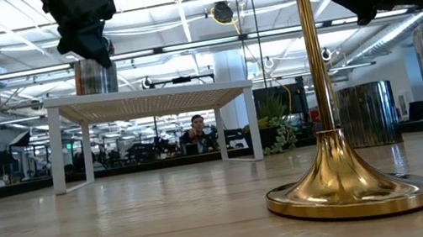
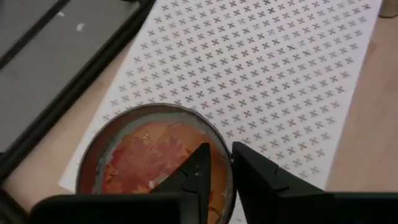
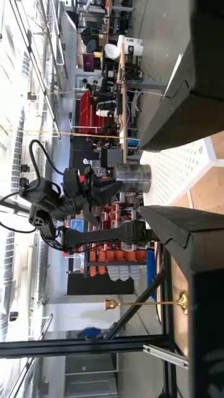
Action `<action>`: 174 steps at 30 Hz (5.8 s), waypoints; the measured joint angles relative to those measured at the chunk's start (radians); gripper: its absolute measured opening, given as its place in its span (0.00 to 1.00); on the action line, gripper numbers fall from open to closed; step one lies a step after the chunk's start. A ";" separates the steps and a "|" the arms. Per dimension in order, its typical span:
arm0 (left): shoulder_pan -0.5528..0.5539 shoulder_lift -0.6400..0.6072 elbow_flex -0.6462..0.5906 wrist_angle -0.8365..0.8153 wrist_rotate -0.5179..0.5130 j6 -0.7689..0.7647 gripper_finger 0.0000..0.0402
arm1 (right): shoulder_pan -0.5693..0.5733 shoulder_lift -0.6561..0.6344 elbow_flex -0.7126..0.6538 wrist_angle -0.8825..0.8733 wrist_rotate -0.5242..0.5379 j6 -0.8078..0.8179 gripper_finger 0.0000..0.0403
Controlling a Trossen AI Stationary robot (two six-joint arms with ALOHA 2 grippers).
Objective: Pick & Place candle stick holders
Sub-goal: Put the top orange scented candle on the shelf, then put the brown scented candle on the shelf
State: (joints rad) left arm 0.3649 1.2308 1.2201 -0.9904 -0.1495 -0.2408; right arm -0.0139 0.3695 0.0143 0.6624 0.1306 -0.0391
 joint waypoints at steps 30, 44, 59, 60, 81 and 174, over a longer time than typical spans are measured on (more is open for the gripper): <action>-0.053 -0.204 0.000 0.137 -0.072 0.129 0.19 | 0.001 0.082 0.135 -0.089 -0.105 0.027 0.37; -0.244 -0.253 0.000 0.189 -0.035 0.218 0.19 | 0.072 0.416 0.591 -0.815 -0.104 0.077 0.37; -0.353 -0.220 0.000 0.178 -0.123 0.236 0.19 | 0.077 0.571 0.692 -1.340 -0.003 0.237 0.37; -0.356 -0.220 0.000 0.179 -0.123 0.235 0.19 | 0.078 0.578 0.692 -1.340 -0.009 0.237 0.37; -0.368 -0.217 0.000 0.179 -0.123 0.233 0.19 | 0.073 0.677 0.657 -1.317 0.000 0.207 0.30; -0.367 -0.217 0.000 0.179 -0.114 0.233 0.19 | -0.427 1.528 1.924 -1.513 -0.316 -0.526 0.01</action>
State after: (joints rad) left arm -0.0025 1.0138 1.2205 -0.8112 -0.2630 -0.0082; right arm -0.4413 1.8977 1.9381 -0.8506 -0.1858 -0.5655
